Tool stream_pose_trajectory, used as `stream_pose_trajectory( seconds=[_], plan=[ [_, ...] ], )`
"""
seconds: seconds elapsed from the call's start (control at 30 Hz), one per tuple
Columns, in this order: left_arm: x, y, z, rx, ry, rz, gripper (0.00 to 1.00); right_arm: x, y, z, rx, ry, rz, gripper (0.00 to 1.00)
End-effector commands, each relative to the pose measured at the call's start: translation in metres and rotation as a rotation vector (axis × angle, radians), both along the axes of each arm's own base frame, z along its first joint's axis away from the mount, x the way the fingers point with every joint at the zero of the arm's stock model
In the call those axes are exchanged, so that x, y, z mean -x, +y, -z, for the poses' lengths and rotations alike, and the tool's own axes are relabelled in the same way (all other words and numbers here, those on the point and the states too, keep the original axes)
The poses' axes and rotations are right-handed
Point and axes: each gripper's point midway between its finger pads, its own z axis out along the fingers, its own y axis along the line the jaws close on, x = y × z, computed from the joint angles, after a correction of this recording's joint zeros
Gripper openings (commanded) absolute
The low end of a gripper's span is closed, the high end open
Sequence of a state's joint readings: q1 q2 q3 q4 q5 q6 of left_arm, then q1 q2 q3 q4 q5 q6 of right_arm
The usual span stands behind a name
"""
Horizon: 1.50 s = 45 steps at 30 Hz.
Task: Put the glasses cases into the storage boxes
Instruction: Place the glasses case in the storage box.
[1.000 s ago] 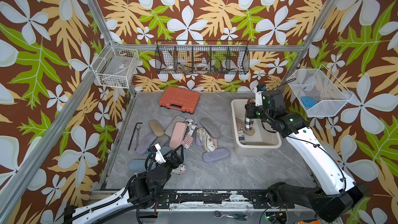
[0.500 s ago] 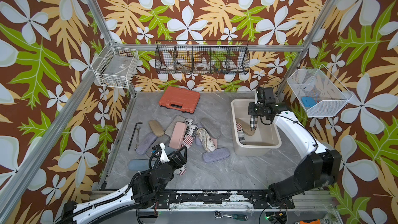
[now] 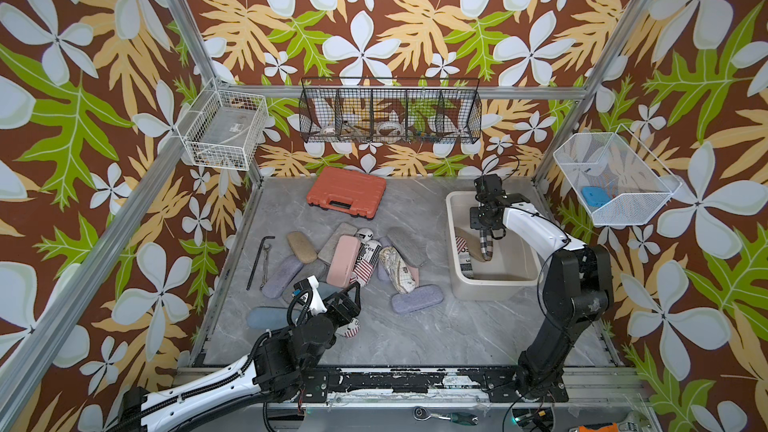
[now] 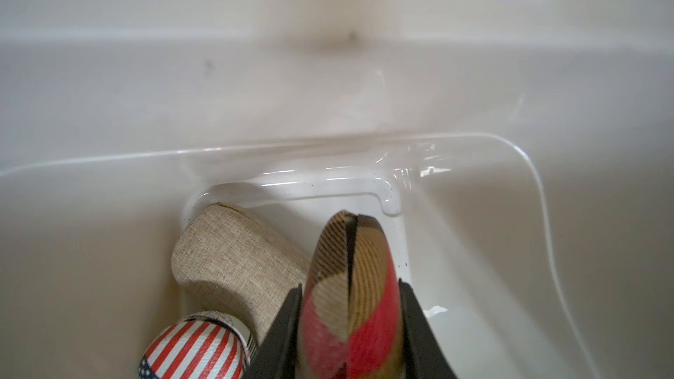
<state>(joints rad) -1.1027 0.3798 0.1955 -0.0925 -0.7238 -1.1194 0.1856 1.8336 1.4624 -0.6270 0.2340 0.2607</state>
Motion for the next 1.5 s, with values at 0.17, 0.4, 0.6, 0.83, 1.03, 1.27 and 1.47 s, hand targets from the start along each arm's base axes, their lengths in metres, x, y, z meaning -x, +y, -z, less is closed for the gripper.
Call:
stream_pose_trajectory(
  seconds=[0.17,0.4,0.6,0.83,1.03,1.27,1.47],
  plan=[
    [0.004,0.004,0.005,0.020,0.023,0.001,0.95,-0.011,0.005,0.014,-0.006,0.037,-0.013,0.38],
    [0.011,-0.009,-0.003,-0.071,0.018,0.118,1.00,-0.005,0.017,0.000,-0.087,0.029,-0.028,0.48],
    [0.015,-0.018,-0.013,-0.048,-0.019,0.179,0.97,0.010,0.025,-0.032,-0.166,-0.022,-0.033,0.50],
    [0.013,-0.034,-0.032,0.006,-0.089,0.225,0.92,0.054,0.054,-0.075,-0.263,-0.153,-0.090,0.50],
    [0.017,-0.052,-0.061,0.054,-0.173,0.308,0.92,0.100,0.067,-0.088,-0.302,-0.222,-0.154,0.53],
    [0.010,-0.030,-0.060,0.086,-0.122,0.185,0.93,0.122,0.067,-0.124,-0.427,-0.394,-0.138,0.59],
    [0.003,-0.025,-0.062,0.170,-0.118,0.115,0.94,0.128,0.077,-0.139,-0.522,-0.443,-0.167,0.60]
  ],
)
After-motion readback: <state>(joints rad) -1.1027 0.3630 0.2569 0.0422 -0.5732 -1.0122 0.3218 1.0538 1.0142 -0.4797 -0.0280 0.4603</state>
